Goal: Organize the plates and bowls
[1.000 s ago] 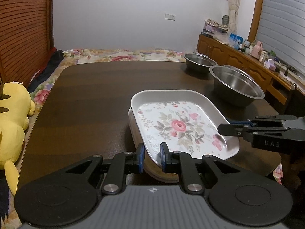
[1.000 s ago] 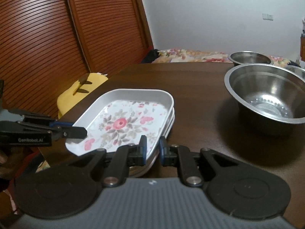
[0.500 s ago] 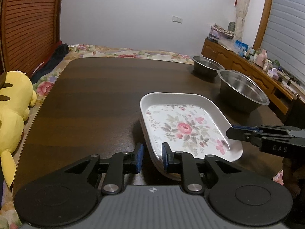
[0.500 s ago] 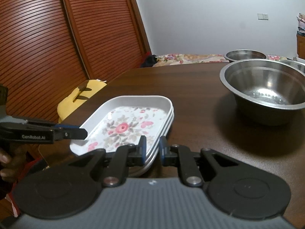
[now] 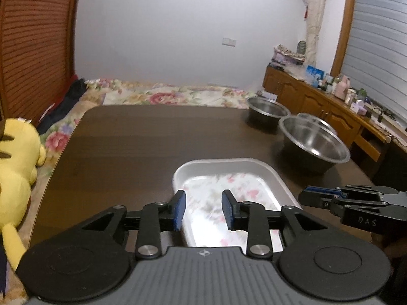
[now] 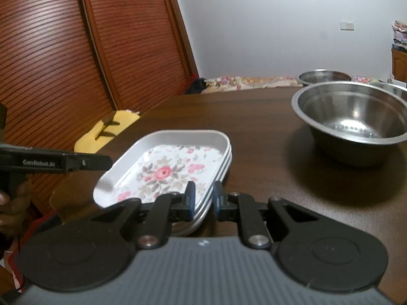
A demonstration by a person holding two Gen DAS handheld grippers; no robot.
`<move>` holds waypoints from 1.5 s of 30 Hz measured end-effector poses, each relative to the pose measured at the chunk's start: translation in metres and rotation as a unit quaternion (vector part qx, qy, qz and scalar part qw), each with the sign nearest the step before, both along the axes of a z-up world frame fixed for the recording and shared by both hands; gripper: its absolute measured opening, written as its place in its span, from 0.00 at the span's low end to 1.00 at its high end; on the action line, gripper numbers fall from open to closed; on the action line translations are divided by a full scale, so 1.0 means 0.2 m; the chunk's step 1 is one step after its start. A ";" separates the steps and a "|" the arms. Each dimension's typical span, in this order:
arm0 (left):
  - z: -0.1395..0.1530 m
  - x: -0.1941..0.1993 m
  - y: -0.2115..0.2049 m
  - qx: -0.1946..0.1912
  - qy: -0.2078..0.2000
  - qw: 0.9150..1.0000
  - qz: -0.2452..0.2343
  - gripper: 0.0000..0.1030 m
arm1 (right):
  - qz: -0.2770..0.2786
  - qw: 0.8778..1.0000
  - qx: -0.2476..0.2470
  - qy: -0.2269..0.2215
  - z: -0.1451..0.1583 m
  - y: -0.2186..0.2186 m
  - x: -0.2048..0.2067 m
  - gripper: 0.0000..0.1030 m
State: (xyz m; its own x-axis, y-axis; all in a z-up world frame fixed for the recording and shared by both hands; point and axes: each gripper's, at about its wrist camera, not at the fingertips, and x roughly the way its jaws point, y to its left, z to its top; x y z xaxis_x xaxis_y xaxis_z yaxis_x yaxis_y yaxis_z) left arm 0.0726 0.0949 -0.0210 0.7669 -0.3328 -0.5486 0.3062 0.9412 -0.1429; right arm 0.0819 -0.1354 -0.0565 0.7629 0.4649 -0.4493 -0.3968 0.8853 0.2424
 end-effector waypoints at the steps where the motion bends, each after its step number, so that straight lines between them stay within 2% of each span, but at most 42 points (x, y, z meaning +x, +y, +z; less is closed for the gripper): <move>1: 0.01 0.01 -0.02 0.001 -0.003 1.000 -0.003 0.34 | -0.002 1.000 0.000 -0.005 0.01 -0.01 -0.01 0.16; 7: 0.07 0.09 -0.19 0.000 -0.021 0.999 -0.030 0.35 | -0.030 0.999 0.005 -0.044 0.10 -0.14 -0.03 0.16; 12: 0.08 0.14 -0.39 0.012 -0.028 0.998 -0.060 0.35 | -0.077 0.994 0.013 -0.076 0.16 -0.33 -0.04 0.16; 17: 0.08 0.20 -0.52 0.014 -0.032 0.996 -0.079 0.35 | -0.115 0.989 -0.004 -0.095 0.17 -0.48 -0.04 0.16; 20: 0.08 0.26 -0.59 0.010 -0.037 0.996 -0.081 0.41 | -0.135 0.986 -0.009 -0.098 0.17 -0.56 -0.05 0.16; 25: 0.07 0.33 -0.69 0.012 -0.034 0.996 -0.085 0.43 | -0.161 0.982 -0.026 -0.099 0.15 -0.65 -0.01 0.16; 27: 0.06 0.36 -0.73 0.012 -0.033 0.996 -0.085 0.48 | -0.170 0.981 -0.028 -0.095 0.14 -0.68 0.02 0.17; 28: 0.06 0.37 -0.74 0.012 -0.033 0.996 -0.086 0.50 | -0.173 0.980 -0.028 -0.094 0.14 -0.69 0.03 0.23; 29: 0.05 0.38 -0.75 0.013 -0.033 0.996 -0.086 0.51 | -0.176 0.980 -0.029 -0.093 0.13 -0.71 0.04 0.38; 31: 0.05 0.40 -0.78 0.016 -0.033 0.995 -0.089 0.52 | -0.180 0.979 -0.030 -0.093 0.12 -0.72 0.06 0.46; 35: 0.03 0.43 -0.85 0.028 -0.034 0.995 -0.094 0.52 | -0.188 0.978 -0.019 -0.084 0.10 -0.75 0.12 0.45; 45: -0.03 0.49 -0.92 0.034 -0.009 0.994 -0.102 0.52 | -0.202 0.978 0.015 -0.058 0.02 -0.81 0.20 0.45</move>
State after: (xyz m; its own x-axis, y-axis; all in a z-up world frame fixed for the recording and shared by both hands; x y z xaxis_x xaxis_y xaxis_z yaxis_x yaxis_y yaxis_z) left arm 0.1700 -0.0891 -0.0267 0.6971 -0.4440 -0.5629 0.4930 0.8669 -0.0732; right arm 0.1220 -0.2978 -0.0524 0.9321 0.1277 -0.3389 -0.0433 0.9684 0.2456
